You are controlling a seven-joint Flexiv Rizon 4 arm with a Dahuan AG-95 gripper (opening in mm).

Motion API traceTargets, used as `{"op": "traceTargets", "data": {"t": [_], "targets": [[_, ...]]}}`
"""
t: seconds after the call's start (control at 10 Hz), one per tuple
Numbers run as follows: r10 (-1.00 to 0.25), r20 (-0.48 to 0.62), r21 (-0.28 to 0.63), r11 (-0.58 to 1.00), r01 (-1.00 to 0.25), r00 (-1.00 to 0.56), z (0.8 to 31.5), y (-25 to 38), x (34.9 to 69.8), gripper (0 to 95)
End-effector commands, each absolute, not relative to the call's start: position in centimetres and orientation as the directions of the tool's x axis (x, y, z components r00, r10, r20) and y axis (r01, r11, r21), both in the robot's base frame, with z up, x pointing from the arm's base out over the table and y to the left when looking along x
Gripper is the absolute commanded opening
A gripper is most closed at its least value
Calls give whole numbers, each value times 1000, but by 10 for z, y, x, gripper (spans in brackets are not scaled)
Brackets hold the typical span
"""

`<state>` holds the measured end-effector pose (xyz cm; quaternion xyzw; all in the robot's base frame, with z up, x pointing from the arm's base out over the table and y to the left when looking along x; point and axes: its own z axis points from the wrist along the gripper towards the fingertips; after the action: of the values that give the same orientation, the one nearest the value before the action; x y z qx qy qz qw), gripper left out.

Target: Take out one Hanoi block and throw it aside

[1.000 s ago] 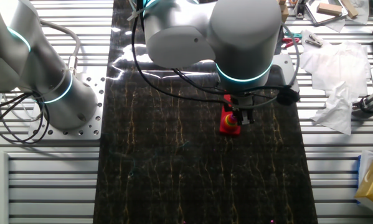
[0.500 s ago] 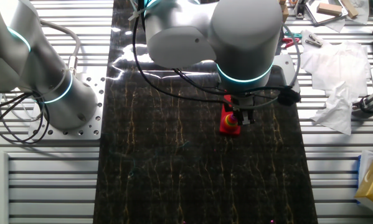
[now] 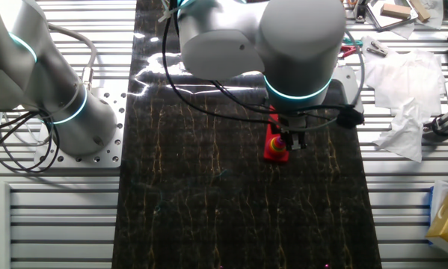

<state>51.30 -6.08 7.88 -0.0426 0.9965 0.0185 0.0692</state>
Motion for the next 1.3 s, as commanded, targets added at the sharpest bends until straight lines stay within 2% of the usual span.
{"op": "traceTargets", "data": {"t": [0.1,0.7,0.8,1.3], "targets": [[-76,-105,38,996,-81,-992,79,-61,513,380],[-76,-25,46,996,-77,-997,79,-61,513,380],[-75,-18,46,996,-75,-997,79,-61,513,190],[-58,12,52,997,-58,-998,79,-60,512,190]]}}
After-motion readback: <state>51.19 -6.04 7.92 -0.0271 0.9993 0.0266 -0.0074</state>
